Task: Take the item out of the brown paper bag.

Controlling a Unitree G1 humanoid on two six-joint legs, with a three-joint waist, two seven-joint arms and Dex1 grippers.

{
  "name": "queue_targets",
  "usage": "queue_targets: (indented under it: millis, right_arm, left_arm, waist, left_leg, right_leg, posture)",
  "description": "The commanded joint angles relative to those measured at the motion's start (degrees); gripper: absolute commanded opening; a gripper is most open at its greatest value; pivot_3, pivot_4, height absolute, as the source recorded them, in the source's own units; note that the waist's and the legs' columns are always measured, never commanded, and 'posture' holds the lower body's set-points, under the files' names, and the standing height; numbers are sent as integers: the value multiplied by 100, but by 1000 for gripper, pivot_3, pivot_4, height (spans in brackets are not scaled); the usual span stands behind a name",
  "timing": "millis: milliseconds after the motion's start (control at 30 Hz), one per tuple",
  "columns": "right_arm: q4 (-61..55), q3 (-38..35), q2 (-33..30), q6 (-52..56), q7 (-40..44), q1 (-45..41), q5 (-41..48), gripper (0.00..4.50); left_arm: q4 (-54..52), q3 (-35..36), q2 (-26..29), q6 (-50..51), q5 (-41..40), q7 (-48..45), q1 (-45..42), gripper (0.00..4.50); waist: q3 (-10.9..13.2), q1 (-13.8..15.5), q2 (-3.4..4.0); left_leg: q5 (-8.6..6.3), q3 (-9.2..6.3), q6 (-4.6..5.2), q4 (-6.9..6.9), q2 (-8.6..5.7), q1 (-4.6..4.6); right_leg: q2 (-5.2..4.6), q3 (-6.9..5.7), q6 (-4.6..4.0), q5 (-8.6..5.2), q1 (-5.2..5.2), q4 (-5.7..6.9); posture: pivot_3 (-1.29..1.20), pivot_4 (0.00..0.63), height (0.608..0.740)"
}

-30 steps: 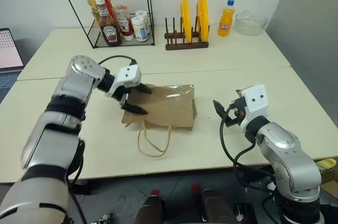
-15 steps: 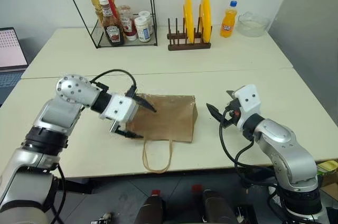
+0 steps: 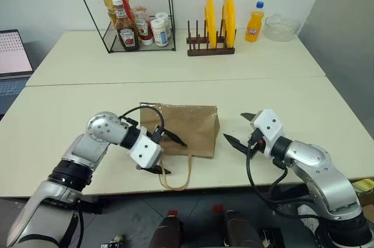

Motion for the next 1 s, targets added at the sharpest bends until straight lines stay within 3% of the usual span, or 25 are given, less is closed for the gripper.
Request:
queue_targets:
  millis: [33,233,400,600,733,867,1000]
  right_arm:
    - [229,-138,-166,-324,151,-181,-19,4500]
    - [466,146,-679,-1438,689,-19,-326,4500]
    - [957,714,-997,-3453,998,39,-1172,4500]
    - [2141,1360,-1162,-6774,468,-185,-2640,4500]
    - [2874,1469,-1165,-8291,-232,-258,-3539,4500]
    - [3408,1569,-993,-9218,-975,-512,-4542,4500]
    - [3969,1862,-442,-9392,-1847,-1138,-5765,4500]
  left_arm:
    - [-50,117,-61,210,-43,196,-76,3565]
    - [-12,418,-193,1486,-588,255,-488,1707]
    - [-372,630,-318,3005,-1048,509,-472,52]
    - [-560,835,-546,4711,-1331,1180,-575,19]
    - [-507,973,-698,5165,-1375,1395,-584,19]
    - [-604,1032,-727,5405,-1437,1411,-480,19]
    - [-583,1070,-778,5523,-1443,1438,-483,19]
  waist:
    - [0,0,0]
    - [0,22,0]
    - [0,-11,0]
    - [0,-9,-1]
    - [1,-2,-2]
    - [1,-3,-2]
    - [0,-29,-3]
  left_leg:
    - [0,1,0,0,0,1]
    - [0,-2,0,8,-4,-2]
    - [-1,2,2,8,-2,1]
    - [-1,3,1,12,-2,3]
    - [0,6,-1,16,-3,2]
    - [7,7,-14,15,-3,6]
    - [12,11,-23,11,1,13]
  right_leg:
    - [0,2,0,0,0,0]
    - [-1,-4,1,0,4,0]
    - [-1,-3,2,-1,6,0]
    - [-1,-3,4,-2,7,1]
    - [-1,0,3,-1,8,1]
    - [-1,3,2,-1,8,2]
    - [3,8,1,-1,8,3]
  posture:
    - [0,150,740]
    - [0,150,740]
    - [0,150,740]
    - [0,150,740]
    - [0,150,740]
    - [0,150,740]
    - [0,150,740]
